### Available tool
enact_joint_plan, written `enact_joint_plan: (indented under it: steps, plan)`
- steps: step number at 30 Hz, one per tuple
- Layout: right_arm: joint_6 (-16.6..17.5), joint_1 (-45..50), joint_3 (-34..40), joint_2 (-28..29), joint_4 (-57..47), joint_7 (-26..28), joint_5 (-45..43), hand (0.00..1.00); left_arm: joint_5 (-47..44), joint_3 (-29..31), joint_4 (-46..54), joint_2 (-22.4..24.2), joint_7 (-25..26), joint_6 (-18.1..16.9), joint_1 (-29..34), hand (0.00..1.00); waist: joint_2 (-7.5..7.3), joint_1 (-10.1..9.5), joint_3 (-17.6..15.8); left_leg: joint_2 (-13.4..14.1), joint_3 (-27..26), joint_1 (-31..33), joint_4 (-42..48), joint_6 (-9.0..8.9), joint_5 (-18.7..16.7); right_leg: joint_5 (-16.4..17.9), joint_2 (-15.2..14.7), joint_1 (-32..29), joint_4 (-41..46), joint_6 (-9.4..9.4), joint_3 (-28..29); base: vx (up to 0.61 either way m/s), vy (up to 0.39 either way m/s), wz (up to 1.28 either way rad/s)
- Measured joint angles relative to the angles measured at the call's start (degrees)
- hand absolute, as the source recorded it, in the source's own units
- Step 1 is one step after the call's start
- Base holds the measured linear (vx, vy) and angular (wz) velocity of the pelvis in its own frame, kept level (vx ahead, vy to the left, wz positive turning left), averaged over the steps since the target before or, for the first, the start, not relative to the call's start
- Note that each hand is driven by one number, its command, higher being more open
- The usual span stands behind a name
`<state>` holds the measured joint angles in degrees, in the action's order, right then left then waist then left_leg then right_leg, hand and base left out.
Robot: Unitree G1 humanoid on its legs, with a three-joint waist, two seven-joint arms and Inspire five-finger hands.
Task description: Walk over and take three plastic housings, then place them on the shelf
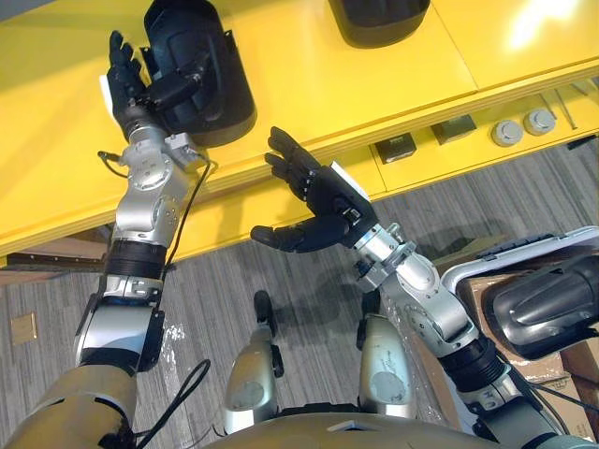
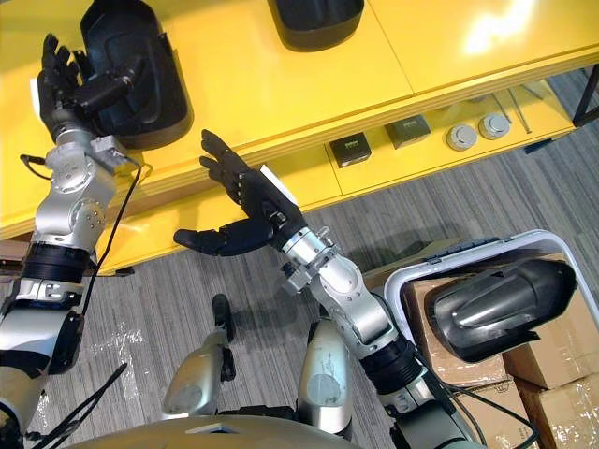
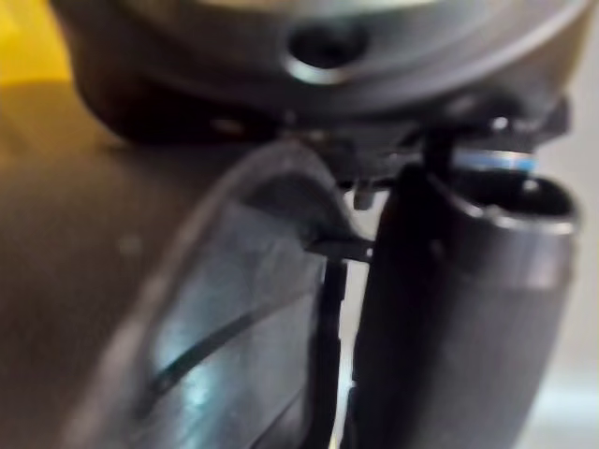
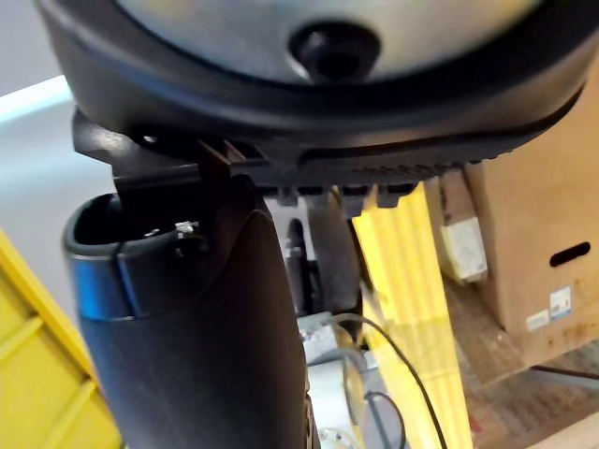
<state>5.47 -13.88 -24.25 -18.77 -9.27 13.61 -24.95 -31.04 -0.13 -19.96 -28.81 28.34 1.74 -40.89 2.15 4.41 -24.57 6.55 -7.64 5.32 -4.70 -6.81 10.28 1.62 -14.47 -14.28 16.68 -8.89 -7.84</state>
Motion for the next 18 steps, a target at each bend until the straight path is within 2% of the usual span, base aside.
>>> enact_joint_plan:
  steps: [6,10,14,18]
  plan:
    - [1.16,2.01,0.49,0.18,-0.16,-1.91,2.16,1.0,3.04,5.72,6.69,-3.12,0.27,2.12,1.22,1.0,0.08,0.15,0.11,0.0,0.07,-3.94,-0.02,-0.13,-0.82,-0.22,0.03,5.47,-2.14,-0.21,-1.21,0.05,-0.014,0.02]
    - [4.4,2.02,1.08,1.02,-0.32,-2.23,2.06,1.0,4.92,8.16,9.37,-5.54,-1.07,2.04,1.34,1.0,1.19,-0.23,4.73,-0.01,0.0,-5.05,-0.04,-0.1,-1.66,-0.54,0.06,7.71,-4.43,-0.57,-1.7,0.04,0.006,0.0]
    - [9.12,3.67,2.72,1.22,-0.59,-1.83,1.53,1.0,2.98,8.92,9.89,-5.95,-7.79,-0.82,5.0,1.0,2.61,-1.07,11.97,0.06,-0.14,-8.23,-0.06,-0.32,-3.43,-1.46,0.33,13.31,-9.17,-1.02,-2.8,0.07,0.011,0.0]
    - [10.07,4.14,3.51,1.23,-0.58,-1.74,1.59,1.0,0.74,9.24,12.29,-6.05,-10.94,-2.11,5.44,1.0,2.73,-1.4,13.02,0.13,-0.07,-9.34,-0.08,-0.44,-3.68,-2.55,0.58,15.71,-11.74,-1.05,-3.33,0.01,0.002,0.01]
